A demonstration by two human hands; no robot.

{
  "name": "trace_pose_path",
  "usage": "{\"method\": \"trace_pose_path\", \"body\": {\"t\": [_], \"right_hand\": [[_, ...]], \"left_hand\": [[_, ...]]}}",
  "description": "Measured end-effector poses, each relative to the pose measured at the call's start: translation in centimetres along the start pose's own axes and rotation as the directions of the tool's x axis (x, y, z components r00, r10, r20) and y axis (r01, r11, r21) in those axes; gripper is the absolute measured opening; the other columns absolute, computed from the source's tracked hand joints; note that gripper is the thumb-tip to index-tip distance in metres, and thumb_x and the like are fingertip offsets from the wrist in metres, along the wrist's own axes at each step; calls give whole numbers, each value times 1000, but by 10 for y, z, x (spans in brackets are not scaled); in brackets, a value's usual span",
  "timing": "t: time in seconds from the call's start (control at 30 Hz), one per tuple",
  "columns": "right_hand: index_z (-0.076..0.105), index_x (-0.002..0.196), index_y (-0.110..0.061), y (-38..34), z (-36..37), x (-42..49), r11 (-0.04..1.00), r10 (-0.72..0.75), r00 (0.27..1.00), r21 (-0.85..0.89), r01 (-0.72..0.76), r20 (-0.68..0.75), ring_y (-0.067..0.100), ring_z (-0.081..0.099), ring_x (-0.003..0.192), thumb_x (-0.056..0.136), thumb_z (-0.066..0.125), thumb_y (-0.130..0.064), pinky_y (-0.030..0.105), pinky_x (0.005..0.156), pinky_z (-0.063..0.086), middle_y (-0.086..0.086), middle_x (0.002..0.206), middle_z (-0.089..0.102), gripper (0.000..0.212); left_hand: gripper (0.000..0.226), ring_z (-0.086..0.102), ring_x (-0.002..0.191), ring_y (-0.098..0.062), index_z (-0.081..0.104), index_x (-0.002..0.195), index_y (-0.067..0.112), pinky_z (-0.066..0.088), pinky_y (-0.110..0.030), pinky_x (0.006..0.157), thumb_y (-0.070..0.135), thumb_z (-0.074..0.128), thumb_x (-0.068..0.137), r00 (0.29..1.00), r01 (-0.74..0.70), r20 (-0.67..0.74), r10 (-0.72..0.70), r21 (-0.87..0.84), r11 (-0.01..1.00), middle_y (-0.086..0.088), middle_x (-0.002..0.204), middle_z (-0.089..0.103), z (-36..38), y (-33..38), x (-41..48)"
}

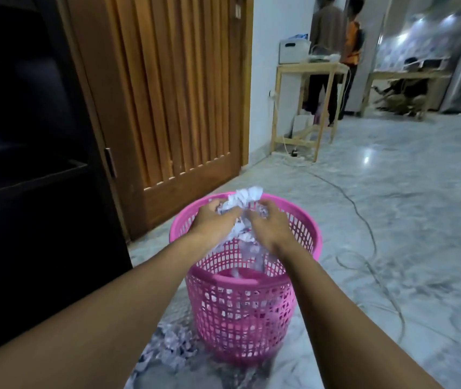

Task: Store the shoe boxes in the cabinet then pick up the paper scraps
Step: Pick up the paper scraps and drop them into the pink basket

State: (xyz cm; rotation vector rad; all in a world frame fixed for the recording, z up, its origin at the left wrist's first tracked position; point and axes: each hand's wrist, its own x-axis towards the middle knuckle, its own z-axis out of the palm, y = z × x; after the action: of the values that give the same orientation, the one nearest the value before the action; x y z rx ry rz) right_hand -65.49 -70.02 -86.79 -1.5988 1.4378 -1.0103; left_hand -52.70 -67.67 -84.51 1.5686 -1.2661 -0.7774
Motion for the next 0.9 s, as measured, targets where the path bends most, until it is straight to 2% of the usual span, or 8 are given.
{"method": "trace_pose_path", "body": {"t": [0.07,0.13,0.23,0.33,0.47,0.63,0.8,0.9], "right_hand": [[32,150,-28,15,-2,11,988,85,996,-132,-81,29,41,41,137,95,53,-47,50,114,35,20,158,27,62],[27,154,-28,23,-5,15,965,154,987,-221,-138,55,42,36,140,96,50,-47,50,118,28,22,161,18,64],[38,149,-29,23,-6,9,939,160,987,-313,-142,32,41,58,121,82,46,-51,53,106,45,24,153,35,71],[52,140,-28,14,2,-3,907,119,993,-408,-101,20,37,63,114,75,43,-53,60,104,44,15,138,55,69],[59,133,-27,-15,24,-44,808,18,1000,-589,-10,8,32,56,125,91,48,-50,62,115,22,5,136,58,49],[64,124,-26,-25,77,-124,770,-287,958,-601,213,-28,27,63,114,91,49,-41,55,114,27,4,121,67,39],[71,113,-23,5,150,-181,719,-529,848,-553,421,-42,24,58,121,84,52,-35,64,114,23,2,125,66,37],[69,117,-21,29,188,-200,756,-460,877,-456,469,139,27,61,116,83,39,-39,57,111,34,3,123,66,48]], "left_hand": [[50,60,104,-19,50,136,19,46,-24,86,38,62,91,988,4,148,-44,263,965,0,120,57,1,-8,1],[51,59,106,-19,49,138,20,47,-24,87,39,61,92,974,-59,221,-53,467,882,-1,121,55,-6,-12,0],[36,62,103,-18,60,127,22,53,-27,85,36,54,94,944,-233,329,-3,673,702,1,125,62,-23,-15,-3],[27,64,90,-17,73,99,16,46,-20,61,29,49,95,911,-365,408,63,725,583,2,103,71,-43,-16,-16],[29,65,89,-18,73,94,19,55,-34,75,36,50,91,915,-391,366,171,692,607,2,94,73,-77,-27,-44],[30,56,115,-16,65,115,37,47,-36,96,48,55,89,951,-308,238,195,720,622,5,120,60,-128,-59,-93],[46,54,116,-16,58,131,28,46,-35,97,49,56,90,987,-116,158,3,713,692,4,124,57,-173,-127,-142],[59,58,114,-20,57,129,27,48,-35,97,57,60,78,990,64,53,-128,647,759,-1,122,59,-188,-197,-168]]}}
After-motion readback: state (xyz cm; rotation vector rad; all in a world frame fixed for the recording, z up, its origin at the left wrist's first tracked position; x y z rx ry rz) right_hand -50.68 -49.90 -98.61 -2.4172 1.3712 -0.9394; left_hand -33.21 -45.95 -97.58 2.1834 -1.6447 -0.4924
